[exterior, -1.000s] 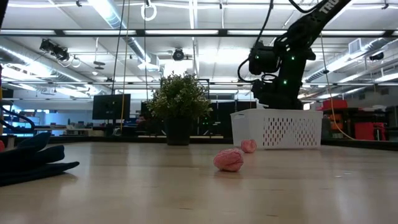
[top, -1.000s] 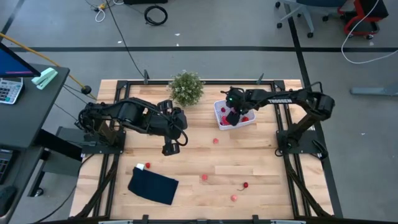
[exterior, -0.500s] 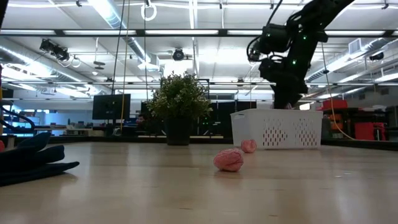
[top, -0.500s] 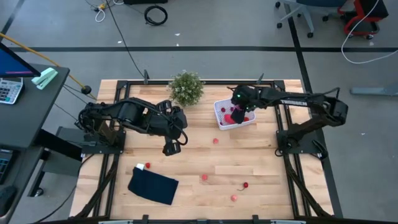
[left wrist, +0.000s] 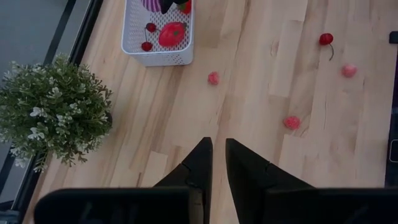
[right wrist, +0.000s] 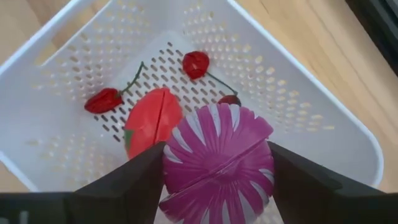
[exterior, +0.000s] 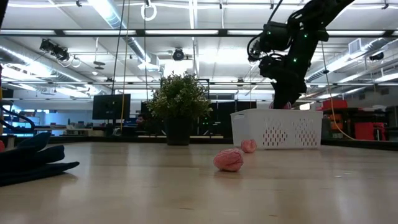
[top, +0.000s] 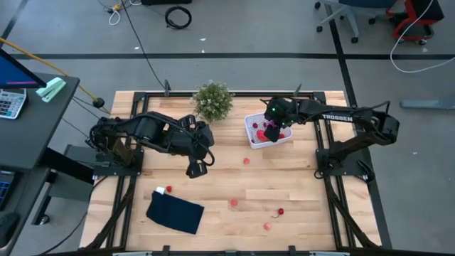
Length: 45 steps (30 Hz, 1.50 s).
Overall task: Pick and placing Produce into tupperware
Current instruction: Put the onion into the bin, then put the raspberry into the bin
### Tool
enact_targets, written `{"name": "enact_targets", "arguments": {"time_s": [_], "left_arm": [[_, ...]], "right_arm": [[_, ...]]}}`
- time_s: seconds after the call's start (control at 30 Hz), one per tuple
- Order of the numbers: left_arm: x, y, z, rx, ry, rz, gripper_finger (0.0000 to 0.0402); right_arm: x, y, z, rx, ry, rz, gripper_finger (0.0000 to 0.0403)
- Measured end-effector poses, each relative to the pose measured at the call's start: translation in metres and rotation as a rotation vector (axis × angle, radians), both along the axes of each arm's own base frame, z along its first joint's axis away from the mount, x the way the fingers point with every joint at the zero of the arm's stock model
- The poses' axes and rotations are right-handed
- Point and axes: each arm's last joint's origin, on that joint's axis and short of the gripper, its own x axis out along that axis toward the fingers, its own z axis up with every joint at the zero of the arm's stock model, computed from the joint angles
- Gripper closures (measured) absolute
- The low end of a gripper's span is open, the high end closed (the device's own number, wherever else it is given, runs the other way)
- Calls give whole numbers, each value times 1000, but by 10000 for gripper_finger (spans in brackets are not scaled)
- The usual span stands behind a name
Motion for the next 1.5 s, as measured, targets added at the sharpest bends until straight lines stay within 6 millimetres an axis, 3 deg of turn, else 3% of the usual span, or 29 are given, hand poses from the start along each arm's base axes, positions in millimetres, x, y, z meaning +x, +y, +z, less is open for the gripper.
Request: {"name": "enact_targets", "arguments": {"time_s": [0.5,0.7,0.87,1.0,1.13,1.23,1.37,1.5], "left_arm": [[0,0,0,7,3,-10,349],[0,0,0,1,0,-1,349],[0,0,0,-4,-2,6,349],[0,0,0,-5,-2,6,348],[4,-3,-4,-15,4,21,342],[9,-11,-10,-28,30,-5,333],[16,-30,-21,-25,69,-61,320],[8,-50,-21,-14,71,-140,318]], "right_arm": [[10,-7,-32,45,122,-36,86],[10,-7,-37,67,137,-89,86],[-1,0,-20,90,139,-116,98],[-14,8,9,159,121,-132,106],[-25,21,37,211,1,-162,114],[-30,37,53,215,-96,-91,120],[-34,66,60,215,-187,-9,127],[-29,99,48,232,-248,82,134]]}}
